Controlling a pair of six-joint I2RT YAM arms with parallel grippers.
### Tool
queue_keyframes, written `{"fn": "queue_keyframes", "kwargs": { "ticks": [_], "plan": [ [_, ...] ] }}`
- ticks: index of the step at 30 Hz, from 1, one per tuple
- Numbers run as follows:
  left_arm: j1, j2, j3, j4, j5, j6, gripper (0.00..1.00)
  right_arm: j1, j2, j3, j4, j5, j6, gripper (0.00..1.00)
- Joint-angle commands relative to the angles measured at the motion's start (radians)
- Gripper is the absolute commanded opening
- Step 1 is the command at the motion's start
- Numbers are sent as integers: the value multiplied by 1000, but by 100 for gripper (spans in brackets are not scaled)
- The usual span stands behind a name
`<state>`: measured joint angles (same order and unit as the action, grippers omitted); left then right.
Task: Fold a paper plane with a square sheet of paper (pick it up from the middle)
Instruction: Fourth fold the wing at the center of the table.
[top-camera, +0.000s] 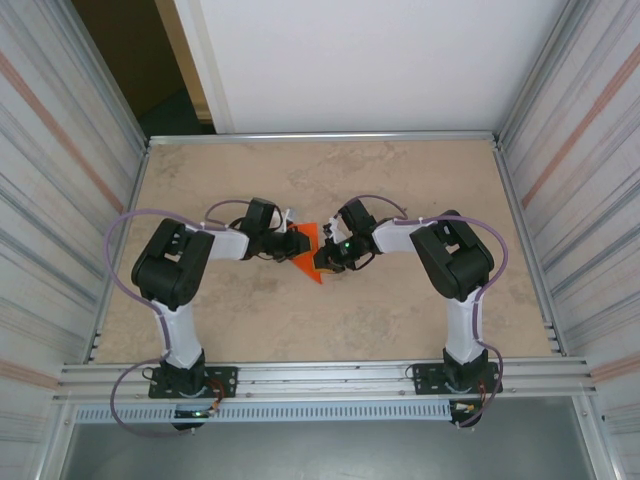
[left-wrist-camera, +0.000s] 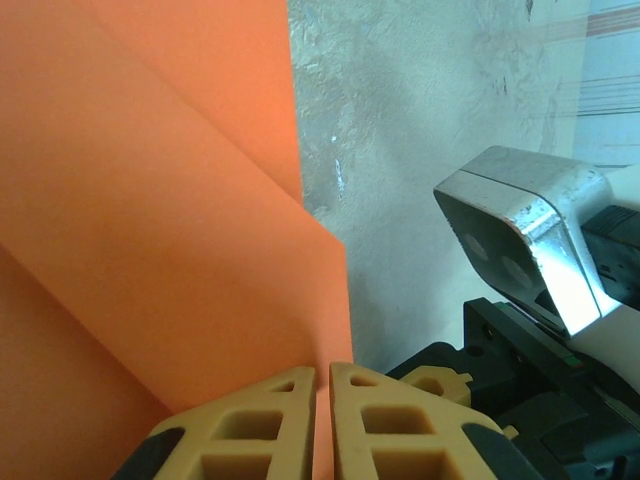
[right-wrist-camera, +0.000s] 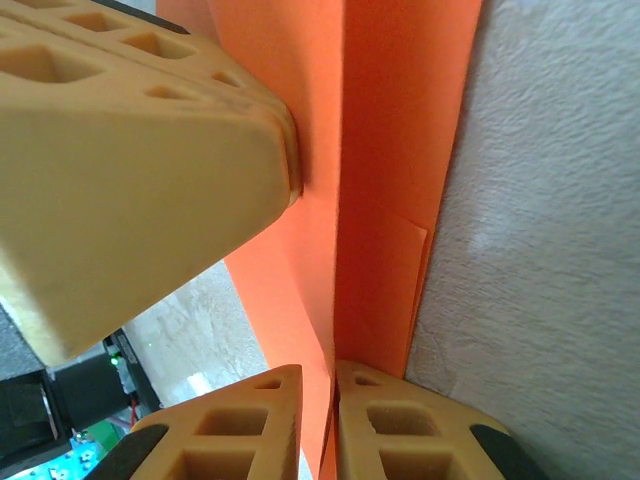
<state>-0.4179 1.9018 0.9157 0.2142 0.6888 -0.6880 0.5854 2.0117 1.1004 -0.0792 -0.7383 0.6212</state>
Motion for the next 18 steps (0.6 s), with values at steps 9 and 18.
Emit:
{"fn": "queue_keyframes", "kwargs": {
  "ticks": [9,18],
  "plan": [
    [-1,17,25,14,41,-1,13,-22,33,-34,-65,73,9,12],
    [3,-23,28,2,31,0,14,-22,39,-36,-74,86,15,6]
  ]
}}
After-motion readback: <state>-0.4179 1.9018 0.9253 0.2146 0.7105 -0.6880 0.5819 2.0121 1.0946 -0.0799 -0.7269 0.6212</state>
